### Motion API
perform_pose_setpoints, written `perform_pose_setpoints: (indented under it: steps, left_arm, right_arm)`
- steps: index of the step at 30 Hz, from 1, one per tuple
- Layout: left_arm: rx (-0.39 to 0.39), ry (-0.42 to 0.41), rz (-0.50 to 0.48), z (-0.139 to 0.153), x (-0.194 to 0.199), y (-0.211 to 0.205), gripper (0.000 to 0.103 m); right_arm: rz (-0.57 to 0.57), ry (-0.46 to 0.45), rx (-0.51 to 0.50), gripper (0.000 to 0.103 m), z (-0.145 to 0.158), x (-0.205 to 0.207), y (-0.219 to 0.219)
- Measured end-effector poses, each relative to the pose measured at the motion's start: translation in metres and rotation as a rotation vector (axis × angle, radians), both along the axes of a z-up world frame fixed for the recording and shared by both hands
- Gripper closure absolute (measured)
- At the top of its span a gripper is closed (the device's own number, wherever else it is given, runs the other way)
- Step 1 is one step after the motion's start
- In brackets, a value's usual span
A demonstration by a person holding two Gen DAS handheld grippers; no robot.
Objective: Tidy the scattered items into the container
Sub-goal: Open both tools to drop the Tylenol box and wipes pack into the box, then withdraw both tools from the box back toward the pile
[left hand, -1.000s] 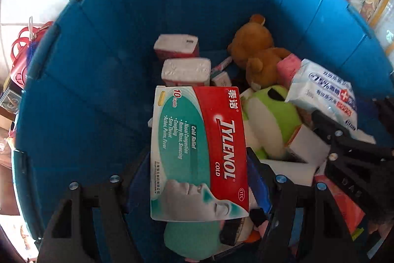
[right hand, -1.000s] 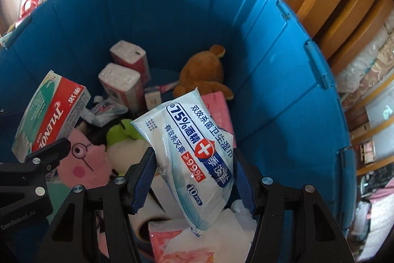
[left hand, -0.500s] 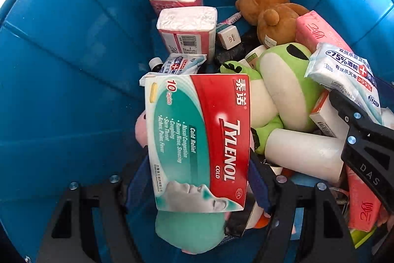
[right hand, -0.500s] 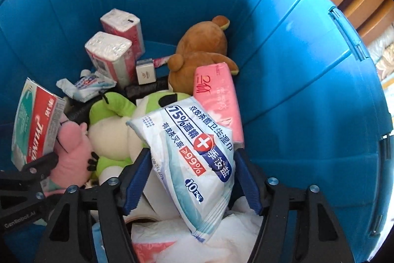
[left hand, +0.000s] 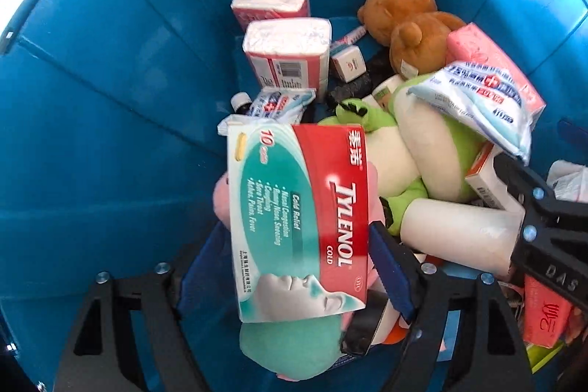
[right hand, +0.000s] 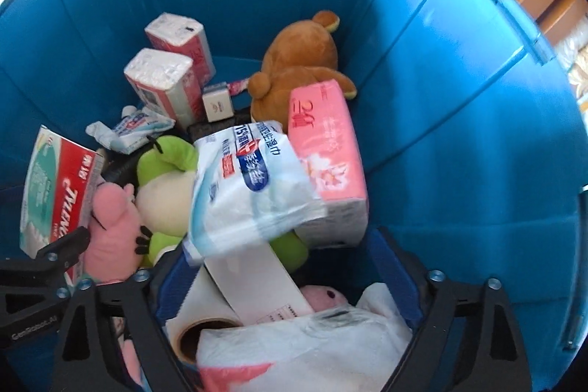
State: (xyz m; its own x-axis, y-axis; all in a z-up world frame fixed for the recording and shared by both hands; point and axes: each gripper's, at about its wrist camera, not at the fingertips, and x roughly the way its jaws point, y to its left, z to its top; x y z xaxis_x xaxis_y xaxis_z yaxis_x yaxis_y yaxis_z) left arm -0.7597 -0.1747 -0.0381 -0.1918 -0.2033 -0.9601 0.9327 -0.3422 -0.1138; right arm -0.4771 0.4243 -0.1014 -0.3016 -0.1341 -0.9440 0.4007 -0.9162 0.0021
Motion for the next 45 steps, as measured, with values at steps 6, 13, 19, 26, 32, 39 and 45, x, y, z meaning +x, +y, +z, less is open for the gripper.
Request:
perform_pose_setpoints:
  steps: [6, 13, 19, 26, 32, 39, 45]
  left_arm:
    - [-0.03, 0.072, 0.052, 0.022, 0.014, 0.003, 0.024]
    - [-0.12, 0.159, 0.063, 0.066, 0.03, 0.036, 0.024]
    - [-0.249, 0.251, 0.063, 0.106, 0.056, 0.084, 0.024]
    - [-0.408, 0.279, 0.139, 0.129, 0.092, 0.14, 0.024]
    - [-0.519, 0.271, 0.26, 0.128, 0.134, 0.175, 0.024]
    - [-0.594, 0.265, 0.395, 0.114, 0.201, 0.21, 0.024]
    - [-0.641, 0.228, 0.505, 0.09, 0.276, 0.234, 0.024]
  right_arm:
    - [0.013, 0.057, -0.024, 0.003, 0.031, 0.013, 0.007]
    - [0.019, 0.109, -0.086, 0.001, 0.067, 0.039, 0.026]
    - [0.03, 0.237, -0.166, 0.001, 0.11, 0.082, 0.039]
    - [0.05, 0.362, -0.234, 0.001, 0.131, 0.133, 0.033]
    - [0.063, 0.42, -0.324, 0.0, 0.147, 0.169, 0.024]
    - [0.091, 0.471, -0.44, 0.0, 0.171, 0.203, -0.008]
    - [0.141, 0.493, -0.475, 0.0, 0.191, 0.237, -0.074]
